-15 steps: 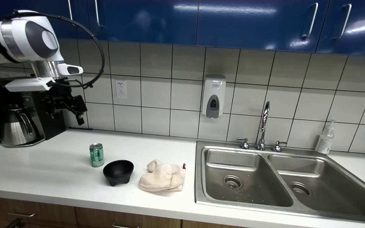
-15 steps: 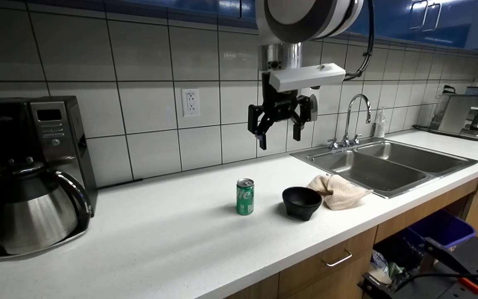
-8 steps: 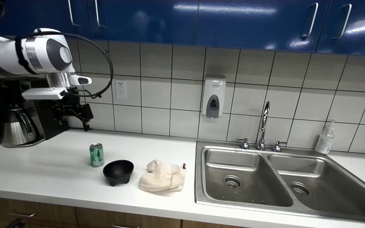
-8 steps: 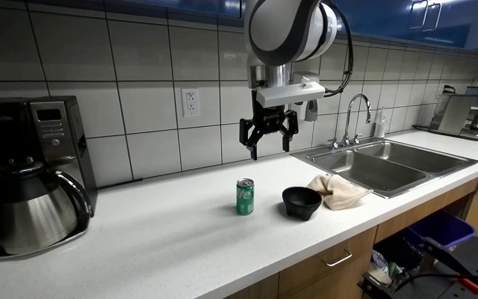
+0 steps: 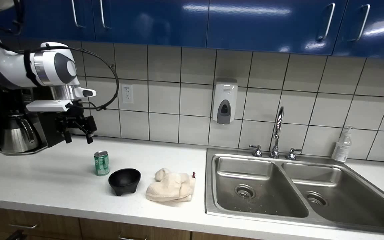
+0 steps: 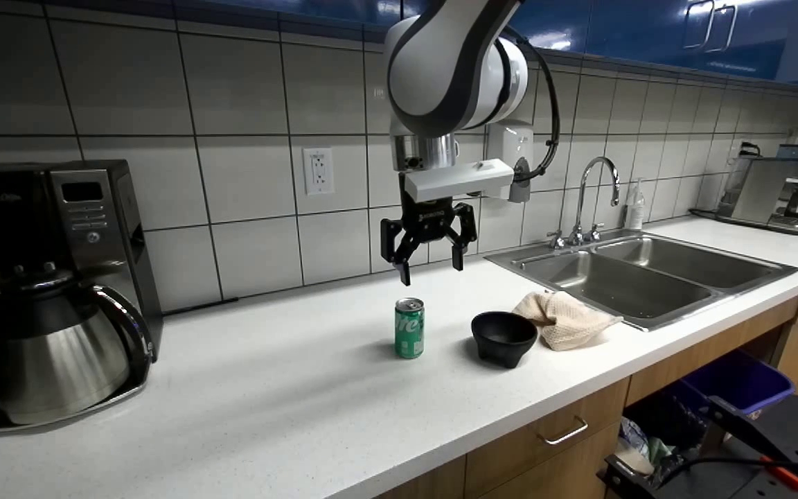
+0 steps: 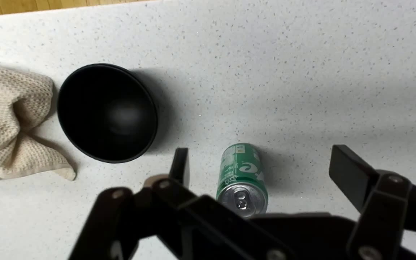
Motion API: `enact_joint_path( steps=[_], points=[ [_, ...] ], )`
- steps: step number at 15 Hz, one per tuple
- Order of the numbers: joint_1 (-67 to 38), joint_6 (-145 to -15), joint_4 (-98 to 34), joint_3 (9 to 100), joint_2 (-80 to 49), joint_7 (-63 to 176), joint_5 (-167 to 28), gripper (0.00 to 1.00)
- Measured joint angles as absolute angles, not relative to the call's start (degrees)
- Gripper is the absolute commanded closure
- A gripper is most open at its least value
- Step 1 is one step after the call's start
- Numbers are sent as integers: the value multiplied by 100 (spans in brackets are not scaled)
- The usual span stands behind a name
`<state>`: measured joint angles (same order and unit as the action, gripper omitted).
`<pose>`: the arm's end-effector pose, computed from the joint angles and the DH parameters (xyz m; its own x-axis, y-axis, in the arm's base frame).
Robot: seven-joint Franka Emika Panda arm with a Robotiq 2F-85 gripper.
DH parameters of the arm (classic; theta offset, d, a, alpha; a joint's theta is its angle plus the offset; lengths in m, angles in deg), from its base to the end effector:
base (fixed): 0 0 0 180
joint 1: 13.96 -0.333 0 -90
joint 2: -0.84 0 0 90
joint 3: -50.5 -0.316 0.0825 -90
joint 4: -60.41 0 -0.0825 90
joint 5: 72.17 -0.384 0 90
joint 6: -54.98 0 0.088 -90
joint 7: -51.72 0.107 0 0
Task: Put the can in the bowl
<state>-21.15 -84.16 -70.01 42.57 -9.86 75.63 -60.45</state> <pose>0.5112 0.1377 0.2720 1.0000 0.0020 0.0062 0.0013 -0.9940 0.1096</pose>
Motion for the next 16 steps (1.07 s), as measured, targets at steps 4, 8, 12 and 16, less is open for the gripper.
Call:
enact_joint_path(
  steps=[4, 8, 12, 16],
  points=[
    [-2241, -8416, -6735, 4400, -1352, 7563, -6046, 0],
    [-2358, -8422, -6499, 4539, -1681, 7563, -6046, 0],
    [-2449, -8493, -6373, 4654, -1907, 7563, -6046, 0],
    [-2498, -8549, -6321, 4766, -2028, 7563, -6046, 0]
  ],
)
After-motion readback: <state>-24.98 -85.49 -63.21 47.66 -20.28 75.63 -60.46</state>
